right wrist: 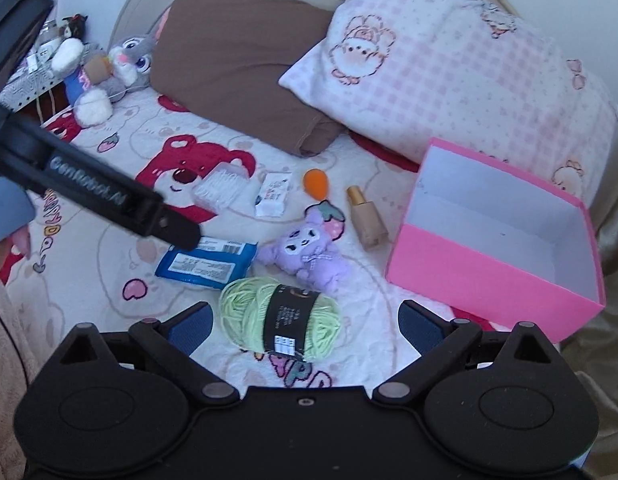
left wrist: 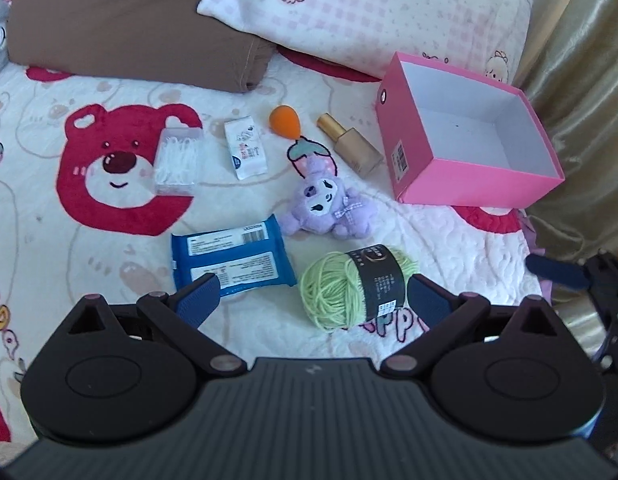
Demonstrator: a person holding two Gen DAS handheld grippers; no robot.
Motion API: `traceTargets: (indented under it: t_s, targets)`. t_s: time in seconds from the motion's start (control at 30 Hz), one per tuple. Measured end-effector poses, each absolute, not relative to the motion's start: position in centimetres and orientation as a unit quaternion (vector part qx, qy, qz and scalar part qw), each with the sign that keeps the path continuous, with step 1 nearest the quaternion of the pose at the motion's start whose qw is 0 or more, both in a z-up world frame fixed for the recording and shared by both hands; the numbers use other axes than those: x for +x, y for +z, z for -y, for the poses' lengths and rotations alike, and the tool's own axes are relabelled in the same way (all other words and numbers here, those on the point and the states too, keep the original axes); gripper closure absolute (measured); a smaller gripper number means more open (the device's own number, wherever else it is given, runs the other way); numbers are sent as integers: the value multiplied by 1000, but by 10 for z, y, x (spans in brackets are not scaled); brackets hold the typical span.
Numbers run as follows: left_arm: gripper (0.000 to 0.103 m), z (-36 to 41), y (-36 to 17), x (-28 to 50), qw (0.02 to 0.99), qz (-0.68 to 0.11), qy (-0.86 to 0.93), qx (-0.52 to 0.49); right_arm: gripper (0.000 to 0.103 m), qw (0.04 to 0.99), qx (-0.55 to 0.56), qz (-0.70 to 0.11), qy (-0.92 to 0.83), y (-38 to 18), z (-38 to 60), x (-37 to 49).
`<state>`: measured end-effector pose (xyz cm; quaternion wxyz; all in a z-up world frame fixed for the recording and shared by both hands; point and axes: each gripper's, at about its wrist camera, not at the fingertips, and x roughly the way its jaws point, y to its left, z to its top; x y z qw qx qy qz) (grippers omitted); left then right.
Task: Organize objects
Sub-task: 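Close the left gripper around the green yarn skein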
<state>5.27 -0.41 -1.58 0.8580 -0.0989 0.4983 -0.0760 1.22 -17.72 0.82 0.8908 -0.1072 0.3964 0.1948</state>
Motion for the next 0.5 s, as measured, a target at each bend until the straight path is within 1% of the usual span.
traceTargets:
  t_s: [0.07, 0.17, 0.3, 0.37, 0.5]
  targets:
    - [3, 8, -27, 60, 851, -507, -84, -107, 4, 879, -112, -405, 223, 3, 170, 9]
    - [3, 12, -43, 65, 844, -517, -98, -110, 4, 878, -123, -385, 255, -1, 159, -1]
    - [3, 15, -68, 72, 832, -529, -115, -121, 4, 874, -157, -385, 251, -25, 149, 7]
    - [6, 14, -81, 75, 827, -534, -116, -129, 4, 878, -159, -382, 241, -39, 150, 14]
    - [9, 8, -105, 79, 822, -539, -115, -146, 4, 882, -155, -375, 239, -64, 151, 23]
